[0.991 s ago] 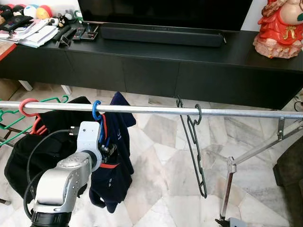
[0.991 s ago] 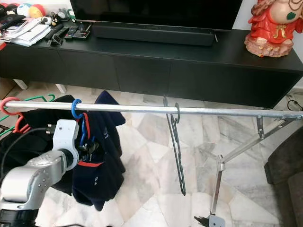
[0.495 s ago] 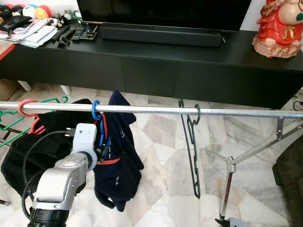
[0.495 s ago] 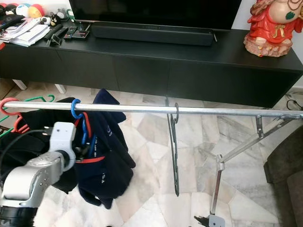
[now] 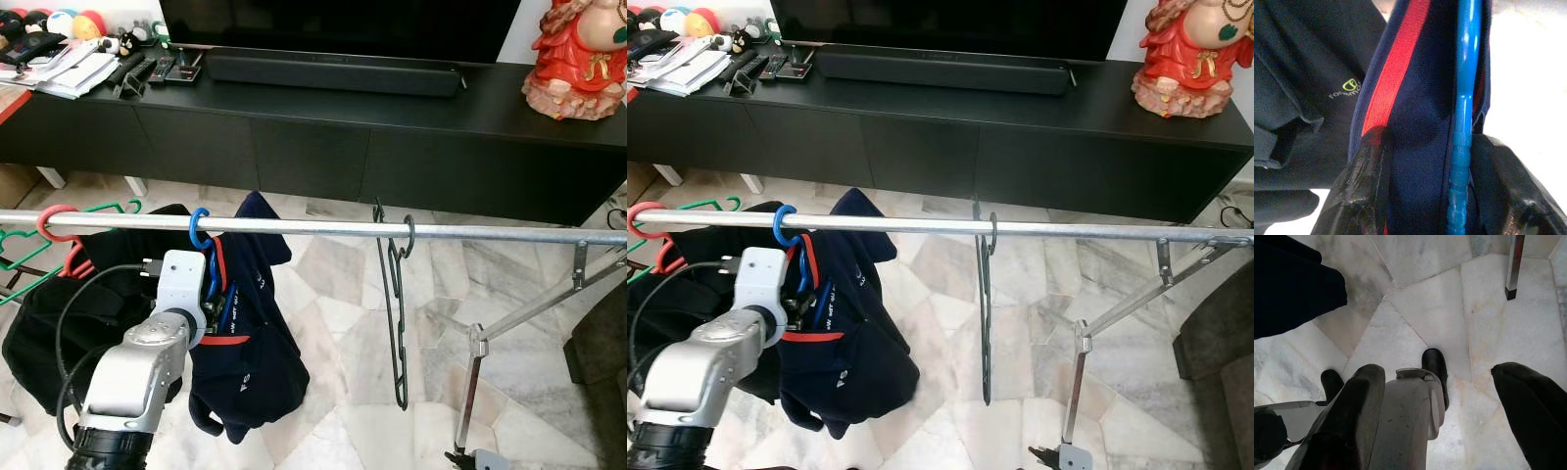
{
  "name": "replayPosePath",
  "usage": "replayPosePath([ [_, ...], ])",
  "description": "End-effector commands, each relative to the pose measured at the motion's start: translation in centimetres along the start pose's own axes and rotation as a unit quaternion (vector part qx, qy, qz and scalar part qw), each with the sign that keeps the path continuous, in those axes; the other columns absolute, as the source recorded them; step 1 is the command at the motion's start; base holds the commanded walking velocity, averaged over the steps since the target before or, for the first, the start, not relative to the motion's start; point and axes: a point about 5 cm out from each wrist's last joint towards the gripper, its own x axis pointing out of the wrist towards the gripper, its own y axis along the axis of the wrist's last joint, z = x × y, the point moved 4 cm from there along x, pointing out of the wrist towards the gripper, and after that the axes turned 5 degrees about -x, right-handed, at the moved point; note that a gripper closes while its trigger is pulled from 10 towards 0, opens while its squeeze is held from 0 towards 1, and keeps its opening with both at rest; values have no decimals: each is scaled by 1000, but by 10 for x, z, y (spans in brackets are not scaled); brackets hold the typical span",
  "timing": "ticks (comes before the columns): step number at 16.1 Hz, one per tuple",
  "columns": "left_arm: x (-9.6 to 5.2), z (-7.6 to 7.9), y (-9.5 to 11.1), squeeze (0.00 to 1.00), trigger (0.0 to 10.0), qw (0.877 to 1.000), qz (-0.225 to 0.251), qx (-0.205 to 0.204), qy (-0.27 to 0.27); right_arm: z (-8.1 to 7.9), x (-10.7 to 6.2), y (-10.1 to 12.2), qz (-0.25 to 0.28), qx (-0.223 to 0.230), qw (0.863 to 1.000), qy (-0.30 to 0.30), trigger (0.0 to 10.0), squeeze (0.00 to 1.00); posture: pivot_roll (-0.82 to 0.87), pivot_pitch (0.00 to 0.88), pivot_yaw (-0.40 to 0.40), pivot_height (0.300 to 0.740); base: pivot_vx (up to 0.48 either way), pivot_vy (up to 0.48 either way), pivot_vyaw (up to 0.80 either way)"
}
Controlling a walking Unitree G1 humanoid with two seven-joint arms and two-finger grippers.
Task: Hang hanger
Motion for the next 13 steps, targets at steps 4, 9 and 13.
replayPosePath([
  [4,2,5,3,0,10000,1000,22,-5,21,1,-3,-13,-17,11,1000,-4,10000,0,-24,242,27,740,0,0,0],
  [9,4,6,1,0,10000,996,34,52,63,0,-2,-13,-17,14,1000,-3,10000,0,-25,240,29,740,0,0,0],
  [13,4,3,6,0,10000,995,61,20,72,0,-2,-13,-17,14,1000,-3,10000,0,-25,238,28,740,0,0,0],
])
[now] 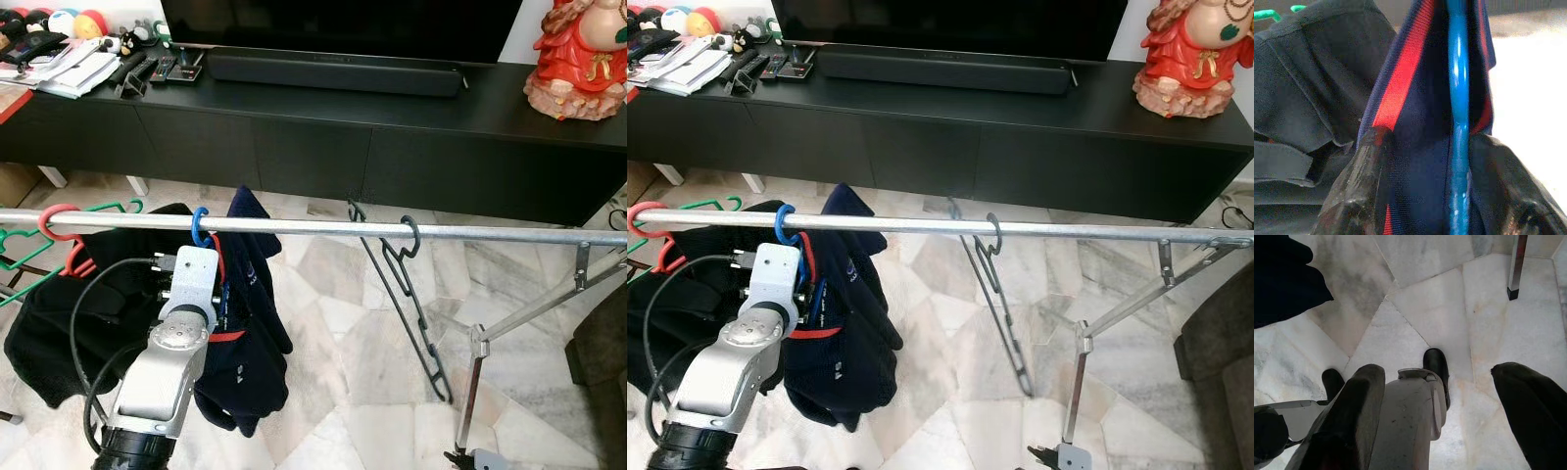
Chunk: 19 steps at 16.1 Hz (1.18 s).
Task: Hang hanger
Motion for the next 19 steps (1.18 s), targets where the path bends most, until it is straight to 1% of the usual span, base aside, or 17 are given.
replayPosePath([
  [1,0,-3,0,0,10000,1000,5,-26,7,2,-3,-13,-17,12,1000,-5,10000,0,-24,239,28,740,0,0,0],
  [3,0,3,-3,0,10000,999,2,-53,-10,2,-3,-13,-17,11,1000,-6,10000,0,-24,240,27,740,0,0,0],
  [5,0,6,-4,0,10000,998,3,-66,-24,3,-3,-13,-17,11,1000,-6,10000,0,-26,239,26,740,0,0,0],
  [7,0,5,-6,0,10000,998,7,-61,-15,3,-3,-13,-17,10,1000,-7,10000,0,-26,238,25,740,0,0,0],
  [9,1,-1,-1,0,10000,998,33,-51,6,3,-3,-12,-16,10,1000,-7,10000,0,-28,237,24,740,0,0,0],
  [12,1,2,-4,0,10000,998,27,-50,-5,3,-3,-12,-15,9,1000,-8,10000,0,-26,237,23,740,0,0,0],
  [13,2,-2,-5,0,10000,999,30,-17,12,3,-3,-12,-15,9,1000,-7,10000,0,-28,238,23,740,0,0,0],
  [16,3,-2,-4,0,10000,999,37,-18,14,3,-3,-12,-16,8,1000,-7,10000,0,-27,238,22,740,0,0,0],
  [19,3,12,-12,0,10000,999,24,-19,-13,3,-3,-12,-15,9,1000,-6,10000,0,-30,239,23,740,0,0,0],
])
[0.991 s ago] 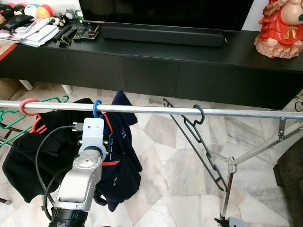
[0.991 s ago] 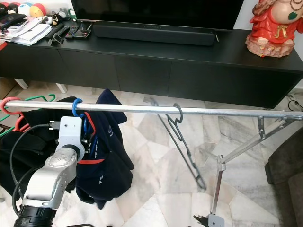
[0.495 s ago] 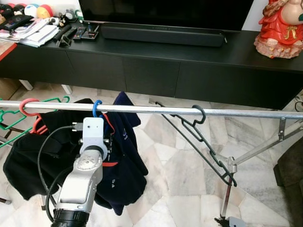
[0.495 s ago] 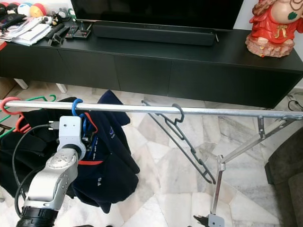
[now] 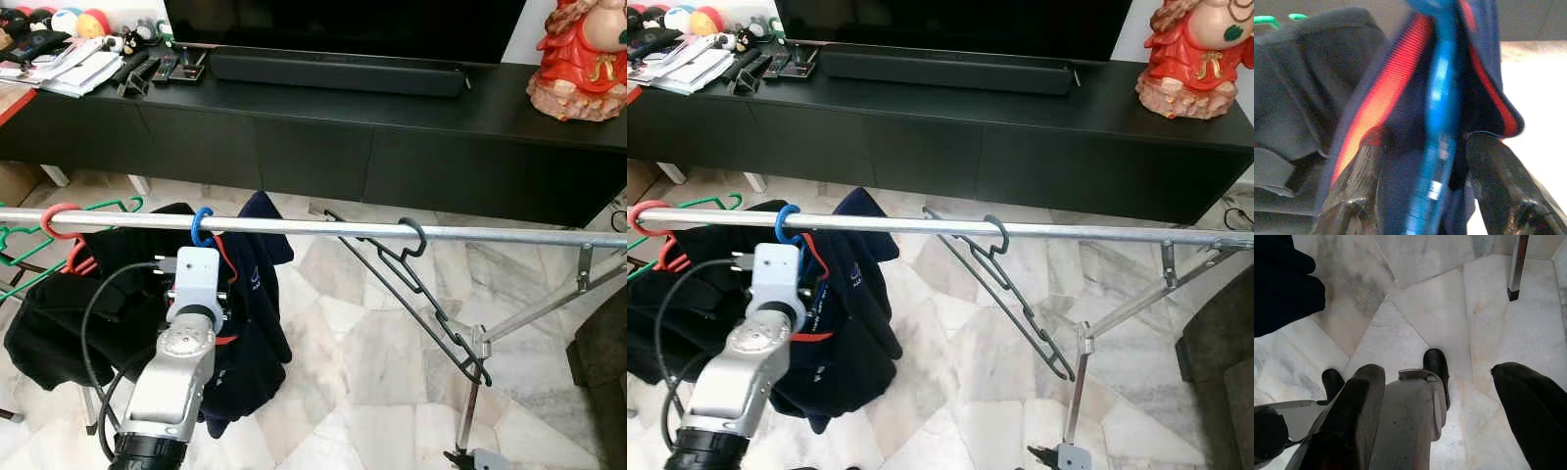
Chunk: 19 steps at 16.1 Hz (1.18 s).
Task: Hang hanger
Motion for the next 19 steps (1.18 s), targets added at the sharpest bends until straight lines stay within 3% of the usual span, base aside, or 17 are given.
replayPosePath([
  [1,-2,7,-10,0,10000,1000,-10,0,-14,3,-3,-12,-15,8,1000,-6,10000,0,-30,239,22,740,0,0,0],
  [3,-1,6,-7,0,10000,1000,-1,7,5,3,-3,-12,-16,8,1000,-5,10000,0,-31,241,21,740,0,0,0],
  [8,0,-5,1,0,10000,999,24,-25,33,3,-3,-12,-15,6,1000,-5,10000,0,-33,241,21,740,0,0,0],
  [10,1,-10,2,0,4824,998,30,-32,41,3,-3,-12,-16,4,1000,-4,10000,0,-31,240,20,740,0,0,0],
  [11,1,-10,1,0,3412,998,29,-31,39,3,-3,-12,-16,3,1000,-4,10000,0,-33,240,20,740,0,0,0],
  [12,3,-12,-2,0,0,998,18,-49,38,3,-3,-12,-16,3,1000,-4,10000,0,-35,239,20,740,0,0,0],
  [15,5,-11,-4,0,0,998,13,-53,27,3,-3,-12,-16,1,1000,-4,10000,0,-35,239,19,740,0,0,0],
  [19,5,3,-12,0,0,997,-5,-75,-11,4,-3,-11,-16,-1,1000,-4,10000,0,-40,237,16,740,0,0,0],
])
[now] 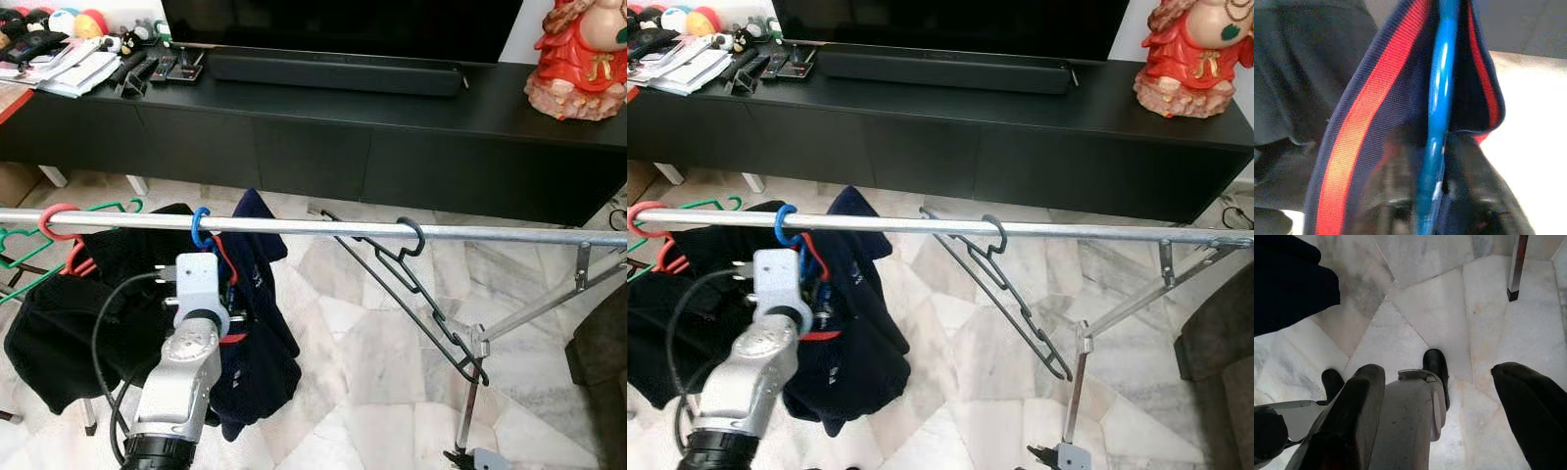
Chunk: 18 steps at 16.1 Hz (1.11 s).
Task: Hang hanger
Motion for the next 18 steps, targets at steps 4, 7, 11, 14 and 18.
replayPosePath([
  [4,1,-5,5,0,0,1000,17,-1,10,5,-3,-13,-18,-1,1000,-6,10000,0,-37,238,14,740,0,0,0],
  [7,1,-9,9,0,0,999,29,3,21,4,-3,-12,-18,-2,1000,-5,10000,0,-39,236,15,740,0,0,0],
  [11,-2,-7,12,0,0,999,44,26,13,4,-3,-13,-18,-3,1000,-5,10000,0,-40,232,18,740,0,0,0],
  [14,-11,-11,18,0,0,995,77,58,1,4,-3,-14,-19,-1,1000,-6,10000,0,-44,224,22,740,0,0,0],
  [18,-35,-23,1,0,0,989,79,121,-22,5,-4,-15,-18,-1,1000,-8,10000,0,-39,210,25,740,0,0,0],
])
